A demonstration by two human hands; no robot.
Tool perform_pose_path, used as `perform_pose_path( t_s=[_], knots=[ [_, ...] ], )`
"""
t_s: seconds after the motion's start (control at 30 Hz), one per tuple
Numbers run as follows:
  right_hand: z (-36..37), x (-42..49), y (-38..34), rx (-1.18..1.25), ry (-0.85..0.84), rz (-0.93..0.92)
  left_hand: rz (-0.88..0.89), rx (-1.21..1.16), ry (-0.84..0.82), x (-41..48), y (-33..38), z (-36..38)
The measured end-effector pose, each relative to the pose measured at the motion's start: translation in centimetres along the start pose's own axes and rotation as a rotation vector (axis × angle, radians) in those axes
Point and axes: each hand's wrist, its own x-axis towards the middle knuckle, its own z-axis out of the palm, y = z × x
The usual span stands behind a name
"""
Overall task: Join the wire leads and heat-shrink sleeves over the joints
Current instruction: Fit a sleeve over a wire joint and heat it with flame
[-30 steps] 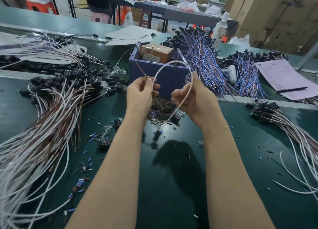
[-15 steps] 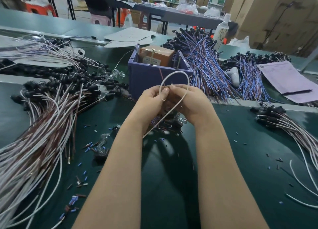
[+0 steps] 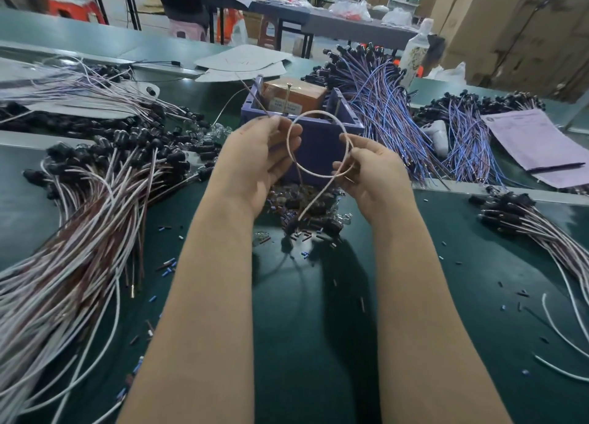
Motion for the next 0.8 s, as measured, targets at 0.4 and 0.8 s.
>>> perform_pose_path(
  t_s=[0.4,0.8],
  knots=[
    [0.5,-0.1,0.0,0.050,-0.042,-0.191,0.142,0.302,0.112,1.0,-2.0,0.1],
    [0.9,-0.8,0.7,-0.079,0.144,-0.362,0.176,0.245,0.137,1.2,-2.4,0.2]
  ],
)
